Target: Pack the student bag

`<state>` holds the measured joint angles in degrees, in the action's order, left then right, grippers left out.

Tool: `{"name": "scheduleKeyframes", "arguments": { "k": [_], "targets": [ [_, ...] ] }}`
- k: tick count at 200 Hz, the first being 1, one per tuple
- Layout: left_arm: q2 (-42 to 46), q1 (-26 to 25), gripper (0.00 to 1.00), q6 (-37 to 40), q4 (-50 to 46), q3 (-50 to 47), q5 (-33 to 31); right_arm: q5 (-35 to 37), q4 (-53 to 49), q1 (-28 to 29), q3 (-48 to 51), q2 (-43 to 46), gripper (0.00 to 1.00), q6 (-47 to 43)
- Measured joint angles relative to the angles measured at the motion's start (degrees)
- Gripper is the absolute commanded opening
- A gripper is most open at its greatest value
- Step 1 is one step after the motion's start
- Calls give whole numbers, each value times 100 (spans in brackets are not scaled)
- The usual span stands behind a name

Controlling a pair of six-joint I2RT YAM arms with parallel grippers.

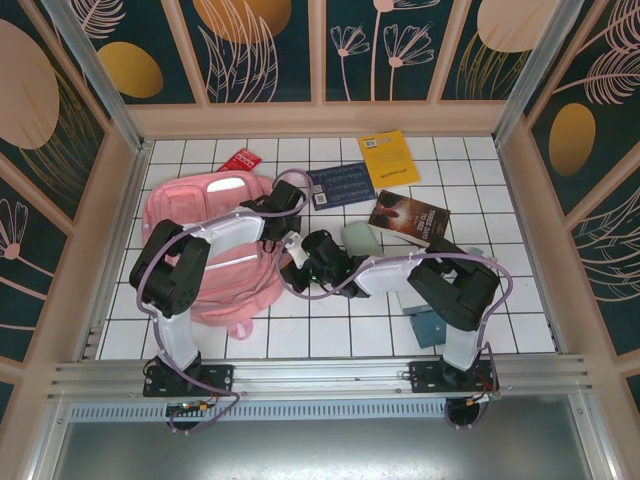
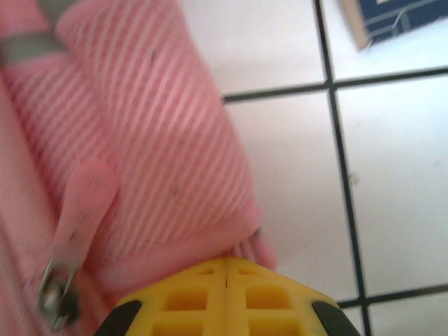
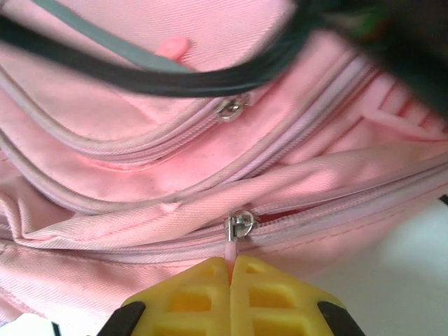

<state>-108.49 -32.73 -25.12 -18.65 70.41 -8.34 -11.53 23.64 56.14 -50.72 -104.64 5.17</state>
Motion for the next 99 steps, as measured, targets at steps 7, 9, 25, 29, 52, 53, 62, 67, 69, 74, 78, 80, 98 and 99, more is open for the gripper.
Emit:
{"name": "scheduleKeyframes", "arguments": {
  "k": [7,9,25,29,52,53,62,67,69,74,78,80,98,99],
  "targets": [
    [-59,13,0,-20,24,85,2,2,0,46,0,0,0,0],
    [-68,17,0,-22,26,98,2,4,-2,61,2,0,0,0],
    [-212,96,0,-70,50,280,31,20,-2,138,26,0,0,2],
    [-243,118,0,-83,55,321,42,22,-4,151,33,0,0,2],
    [-391,223,0,-105,59,540,76,109,4,219,79,0,0,4],
    [-396,227,0,-105,59,544,81,109,4,221,79,0,0,4],
    [-398,243,0,-105,59,551,83,140,13,240,98,2,0,4],
    [-396,243,0,-107,57,551,81,151,13,247,103,2,0,4],
    [-396,243,0,-107,59,551,81,151,13,249,103,2,0,4],
    [-396,243,0,-107,59,551,74,153,11,254,103,2,0,4],
    [-389,243,0,-107,63,540,59,155,13,256,105,2,0,4],
    [-385,240,0,-109,68,533,59,155,13,258,105,2,0,4],
    [-227,238,15,-107,83,398,39,162,15,258,107,2,0,4],
    [-212,238,16,-118,85,382,39,162,15,258,107,2,0,4]
  ]
}}
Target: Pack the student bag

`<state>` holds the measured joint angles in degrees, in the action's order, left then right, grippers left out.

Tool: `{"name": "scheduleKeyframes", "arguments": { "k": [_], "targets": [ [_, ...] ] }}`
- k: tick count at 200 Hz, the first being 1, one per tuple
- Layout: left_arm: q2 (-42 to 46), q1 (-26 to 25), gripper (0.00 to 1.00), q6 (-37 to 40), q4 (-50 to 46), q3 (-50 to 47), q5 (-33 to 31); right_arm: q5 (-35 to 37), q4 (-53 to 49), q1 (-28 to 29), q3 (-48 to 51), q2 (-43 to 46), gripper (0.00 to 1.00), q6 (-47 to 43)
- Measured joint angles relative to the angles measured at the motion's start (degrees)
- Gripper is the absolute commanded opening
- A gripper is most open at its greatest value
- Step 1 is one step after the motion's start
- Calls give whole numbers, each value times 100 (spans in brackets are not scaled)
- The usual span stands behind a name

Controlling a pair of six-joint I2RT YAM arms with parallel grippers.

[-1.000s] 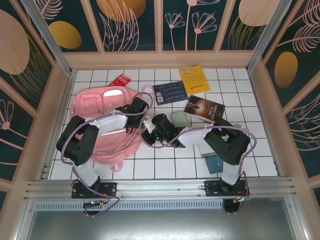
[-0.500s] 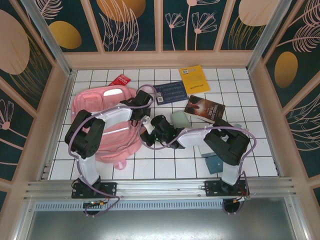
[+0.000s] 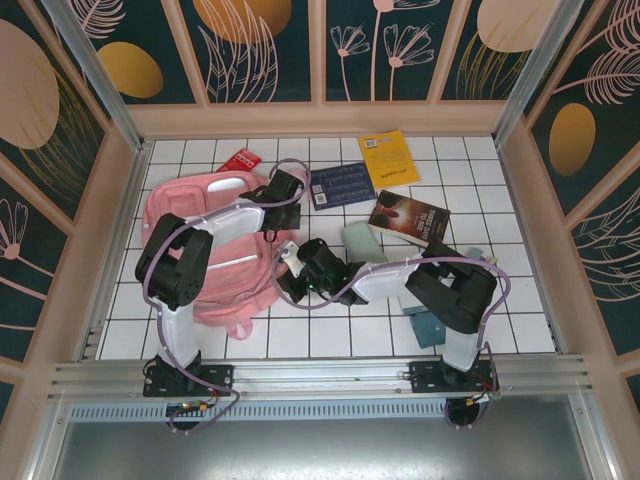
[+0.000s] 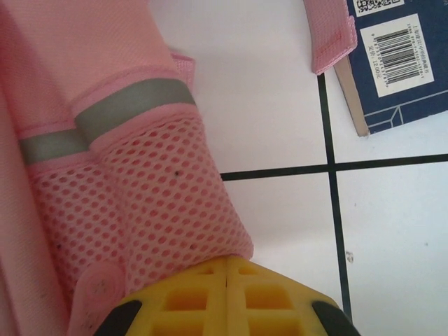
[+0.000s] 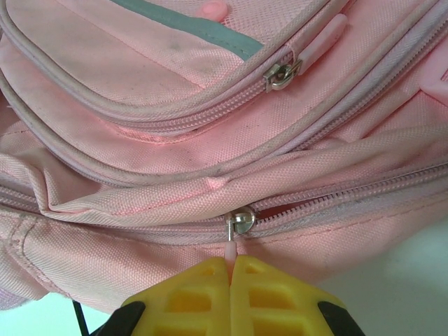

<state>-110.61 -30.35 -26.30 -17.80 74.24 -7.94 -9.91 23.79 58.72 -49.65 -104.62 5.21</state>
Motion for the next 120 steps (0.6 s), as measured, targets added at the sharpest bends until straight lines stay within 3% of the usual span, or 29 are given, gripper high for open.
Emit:
{"name": "scheduleKeyframes", "arguments": {
  "k": [11,39,81,120],
  "targets": [
    [177,4,23,-4,-9,-116,4,4,0,2,0,0,0,-2],
    [898,4,28,-42,-9,-726,-4,31,92,0,92,0,0,-2],
    [2041,0,33,-52,-219,-1711,138,35,199,-17,175,2,0,0],
    [2166,-116,33,-50,-208,-1915,195,-39,208,-17,275,2,0,0]
  ]
}}
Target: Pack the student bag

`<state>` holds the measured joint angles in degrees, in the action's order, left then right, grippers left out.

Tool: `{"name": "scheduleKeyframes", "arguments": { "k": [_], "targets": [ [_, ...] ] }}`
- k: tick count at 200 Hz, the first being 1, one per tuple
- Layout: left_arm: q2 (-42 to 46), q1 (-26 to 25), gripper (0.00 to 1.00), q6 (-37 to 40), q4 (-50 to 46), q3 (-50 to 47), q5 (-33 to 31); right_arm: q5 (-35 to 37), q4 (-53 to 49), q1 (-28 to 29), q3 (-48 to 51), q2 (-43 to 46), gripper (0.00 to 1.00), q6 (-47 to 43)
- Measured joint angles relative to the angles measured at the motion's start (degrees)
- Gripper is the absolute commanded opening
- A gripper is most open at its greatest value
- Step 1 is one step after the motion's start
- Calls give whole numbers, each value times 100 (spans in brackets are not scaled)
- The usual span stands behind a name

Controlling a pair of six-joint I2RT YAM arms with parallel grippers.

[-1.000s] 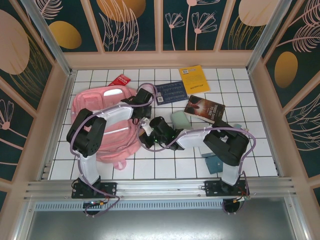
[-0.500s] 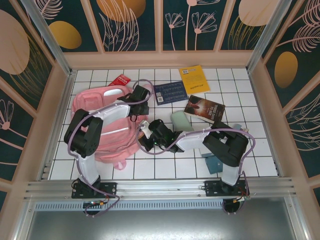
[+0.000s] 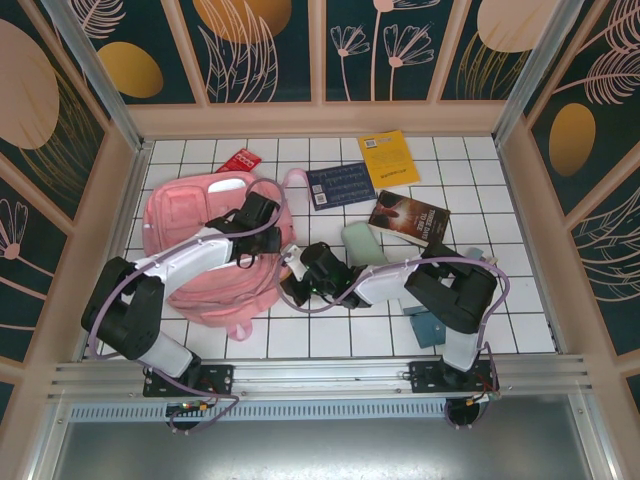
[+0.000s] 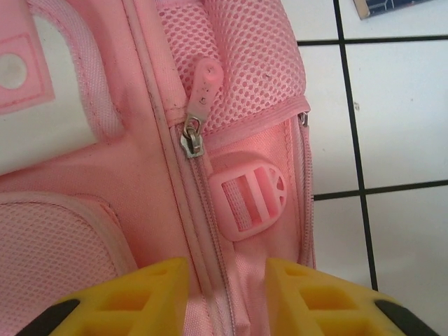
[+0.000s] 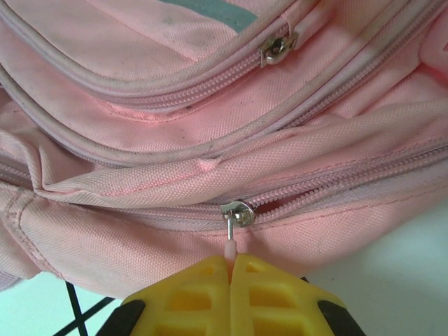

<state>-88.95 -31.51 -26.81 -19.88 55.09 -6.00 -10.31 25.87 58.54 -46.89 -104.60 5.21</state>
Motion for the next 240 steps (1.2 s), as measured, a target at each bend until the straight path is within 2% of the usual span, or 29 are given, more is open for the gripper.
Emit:
{"name": "scheduleKeyframes", "arguments": {
  "k": [54,92,130,164,206,240],
  "targets": [
    [-273,-55,30,28,72,-35,-63,-39,-15,-11,94,9,0,20],
    [-184,-55,33,39,420,-267,114,-223,52,-96,186,50,0,22],
    [-188,-334,32,98,579,-411,577,-398,852,-352,732,328,0,269],
    [-208,-389,32,111,684,-420,872,-422,1342,-407,1067,409,0,457],
    [-378,-442,33,168,686,-382,892,-315,1419,-289,1032,337,0,470],
    [-608,-542,28,234,675,-286,739,-264,1373,-264,957,249,0,470]
  ]
}}
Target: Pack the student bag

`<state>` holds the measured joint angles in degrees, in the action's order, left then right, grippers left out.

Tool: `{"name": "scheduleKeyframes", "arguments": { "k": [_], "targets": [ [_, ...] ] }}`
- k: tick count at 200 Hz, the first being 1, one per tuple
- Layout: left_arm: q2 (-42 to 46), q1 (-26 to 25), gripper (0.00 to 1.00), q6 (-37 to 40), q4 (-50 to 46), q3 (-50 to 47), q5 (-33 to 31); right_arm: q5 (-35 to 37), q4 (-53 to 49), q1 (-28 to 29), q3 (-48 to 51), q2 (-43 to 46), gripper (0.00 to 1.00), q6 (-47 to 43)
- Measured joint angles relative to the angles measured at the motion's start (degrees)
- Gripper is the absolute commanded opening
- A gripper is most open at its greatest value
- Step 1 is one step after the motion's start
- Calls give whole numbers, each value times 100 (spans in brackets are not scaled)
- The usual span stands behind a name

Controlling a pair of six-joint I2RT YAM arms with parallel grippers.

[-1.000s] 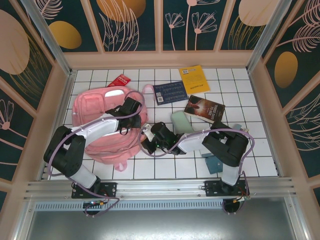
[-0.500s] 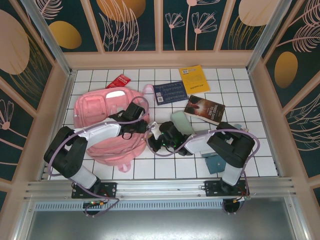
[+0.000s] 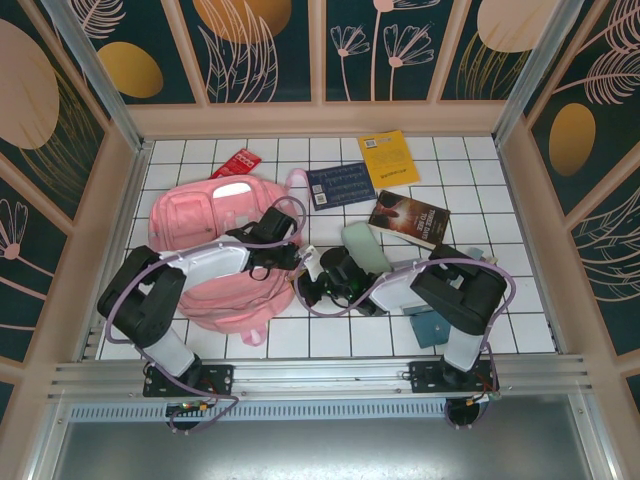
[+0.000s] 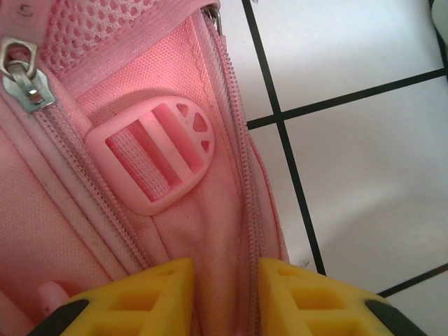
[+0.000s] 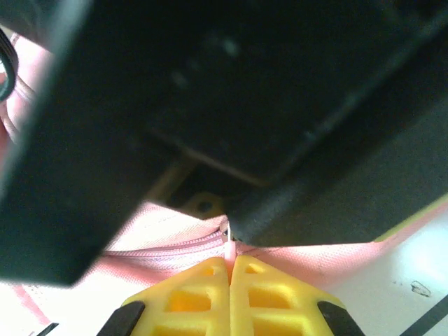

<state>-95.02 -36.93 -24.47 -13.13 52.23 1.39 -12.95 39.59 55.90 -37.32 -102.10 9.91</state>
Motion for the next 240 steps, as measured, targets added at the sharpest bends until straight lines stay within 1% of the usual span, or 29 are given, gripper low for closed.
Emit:
{"name": "scheduleKeyframes", "arguments": {
  "k": [5,22,29,73,128,160,192,240],
  "targets": [
    [-31,-11,26,7,-9,15,-28,2,-2,0,-4,-4,0,0],
    [-186,-39,12,37,-13,79,-136,9,-31,0,-7,-7,0,-2],
    [-232,-46,0,48,-13,92,-188,11,-44,0,-9,-7,0,-9],
    [-271,-103,0,76,-22,109,-407,105,-229,33,-79,-7,0,-59],
    [-120,-133,0,-151,-87,155,-831,315,-509,127,-133,68,0,-195],
    [-210,50,0,-238,-214,507,-831,533,-664,184,-195,114,0,-234],
    [-448,310,0,-372,-214,911,-743,787,-872,391,-385,114,0,-289],
    [-861,413,0,-627,-256,1394,-723,994,-1346,704,-824,114,0,-391]
  ]
}}
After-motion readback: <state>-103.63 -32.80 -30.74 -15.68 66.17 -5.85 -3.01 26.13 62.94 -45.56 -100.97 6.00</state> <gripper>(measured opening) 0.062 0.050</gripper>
